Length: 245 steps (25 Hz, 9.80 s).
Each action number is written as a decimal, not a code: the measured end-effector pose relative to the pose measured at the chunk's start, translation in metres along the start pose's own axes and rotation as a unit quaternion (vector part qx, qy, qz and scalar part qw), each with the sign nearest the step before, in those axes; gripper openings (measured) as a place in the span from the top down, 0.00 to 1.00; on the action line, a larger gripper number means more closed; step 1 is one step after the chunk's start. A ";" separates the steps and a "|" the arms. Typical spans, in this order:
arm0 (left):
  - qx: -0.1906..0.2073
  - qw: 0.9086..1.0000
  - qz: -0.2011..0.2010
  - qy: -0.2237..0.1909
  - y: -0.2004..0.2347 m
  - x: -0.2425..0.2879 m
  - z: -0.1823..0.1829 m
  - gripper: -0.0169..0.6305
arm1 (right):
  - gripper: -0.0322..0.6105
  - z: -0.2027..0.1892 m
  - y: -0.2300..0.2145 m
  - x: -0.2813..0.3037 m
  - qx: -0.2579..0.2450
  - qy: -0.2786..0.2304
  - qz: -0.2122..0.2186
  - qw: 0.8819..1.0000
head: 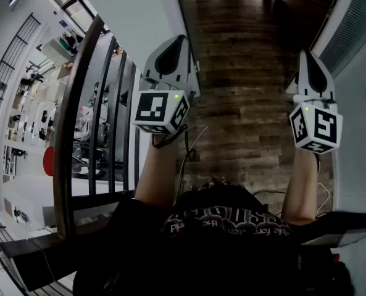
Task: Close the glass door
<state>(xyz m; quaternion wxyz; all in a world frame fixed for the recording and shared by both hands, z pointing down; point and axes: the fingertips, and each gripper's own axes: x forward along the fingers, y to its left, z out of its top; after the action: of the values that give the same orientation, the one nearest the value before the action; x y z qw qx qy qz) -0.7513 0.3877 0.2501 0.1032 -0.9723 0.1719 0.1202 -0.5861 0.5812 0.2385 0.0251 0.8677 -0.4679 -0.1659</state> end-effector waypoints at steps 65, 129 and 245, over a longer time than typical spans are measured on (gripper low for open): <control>-0.011 0.999 0.035 0.017 0.038 0.161 -0.102 0.97 | 0.96 -0.110 -0.049 0.178 0.033 0.022 0.053 0.998; 0.029 0.989 0.141 0.037 0.239 0.710 -0.272 0.97 | 0.96 -0.291 -0.179 0.801 0.055 -0.009 0.204 0.977; 0.001 0.970 0.199 0.140 0.522 1.000 -0.439 0.97 | 0.79 -0.506 0.150 1.439 0.088 0.105 0.497 0.857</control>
<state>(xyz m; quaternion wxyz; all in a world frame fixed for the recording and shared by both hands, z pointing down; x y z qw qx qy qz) 0.0605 -0.5083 0.3147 0.0534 -0.9257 0.3744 0.0011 0.1804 -0.7398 0.3654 0.0764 0.5306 -0.8442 0.0026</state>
